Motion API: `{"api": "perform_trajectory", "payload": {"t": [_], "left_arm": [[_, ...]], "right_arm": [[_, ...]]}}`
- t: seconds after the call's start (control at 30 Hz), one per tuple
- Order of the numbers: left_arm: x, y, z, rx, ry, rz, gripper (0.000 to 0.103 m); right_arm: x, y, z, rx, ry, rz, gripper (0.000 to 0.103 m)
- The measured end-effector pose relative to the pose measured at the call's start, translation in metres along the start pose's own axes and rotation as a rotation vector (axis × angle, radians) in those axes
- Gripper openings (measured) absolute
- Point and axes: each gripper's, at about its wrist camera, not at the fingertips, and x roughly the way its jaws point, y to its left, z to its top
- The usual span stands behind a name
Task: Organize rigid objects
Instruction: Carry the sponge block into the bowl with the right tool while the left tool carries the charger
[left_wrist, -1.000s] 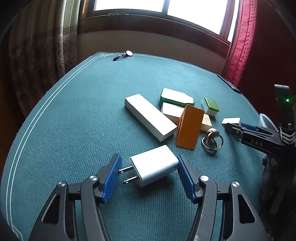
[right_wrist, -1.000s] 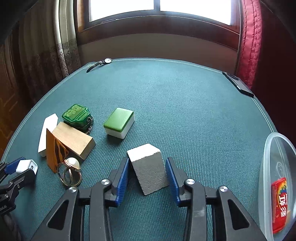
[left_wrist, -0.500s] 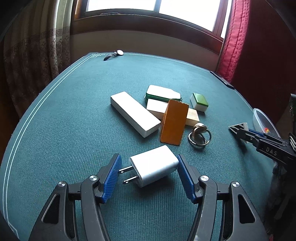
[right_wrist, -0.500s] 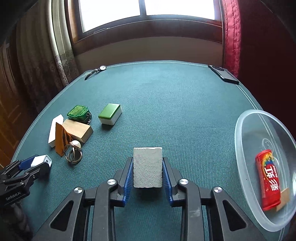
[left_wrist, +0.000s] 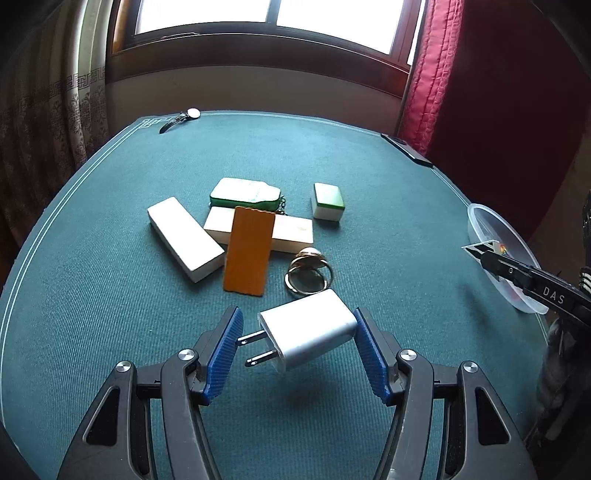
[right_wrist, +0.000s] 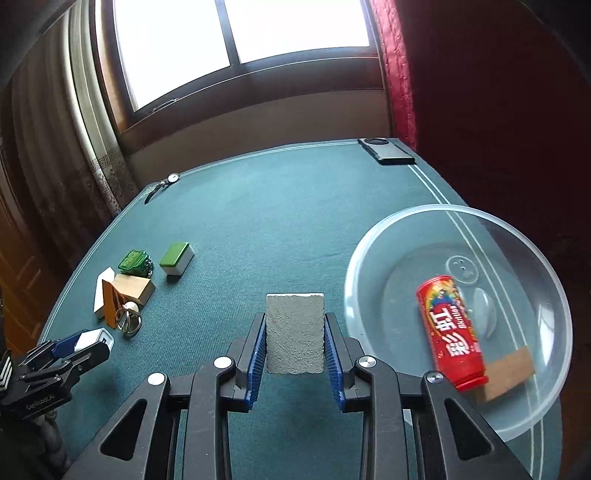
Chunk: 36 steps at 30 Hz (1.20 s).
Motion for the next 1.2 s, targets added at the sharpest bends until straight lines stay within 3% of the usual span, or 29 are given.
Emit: {"api": "perform_trajectory", "payload": {"t": [0.4,0.7,0.8,0.87,0.9,1.2], "left_arm": [[-0.001,-0.057,0.013,0.086,-0.003,-0.059,0.062],[0.005,-0.096,0.023,0.146,-0.002,-0.099,0.062],[0.007,-0.107,0.026,0.161,-0.001,-0.111,0.062],[0.009,-0.113,0.028,0.169,-0.001,-0.119,0.062],[0.009,-0.116,0.029,0.172,0.0,-0.123,0.062],[0.02,-0.143,0.038,0.203,0.005,-0.164,0.062]], "right_arm": [[-0.034,-0.086,0.004,0.179,-0.089,-0.132,0.031],[-0.033,-0.134,-0.002,0.293,-0.114,-0.218,0.032],[-0.03,-0.144,-0.005,0.323,-0.115,-0.225,0.036],[-0.03,-0.148,-0.007,0.342,-0.124,-0.238,0.05],[-0.032,-0.149,-0.008,0.343,-0.129,-0.244,0.051],[-0.034,-0.144,-0.014,0.319,-0.149,-0.283,0.052]]}}
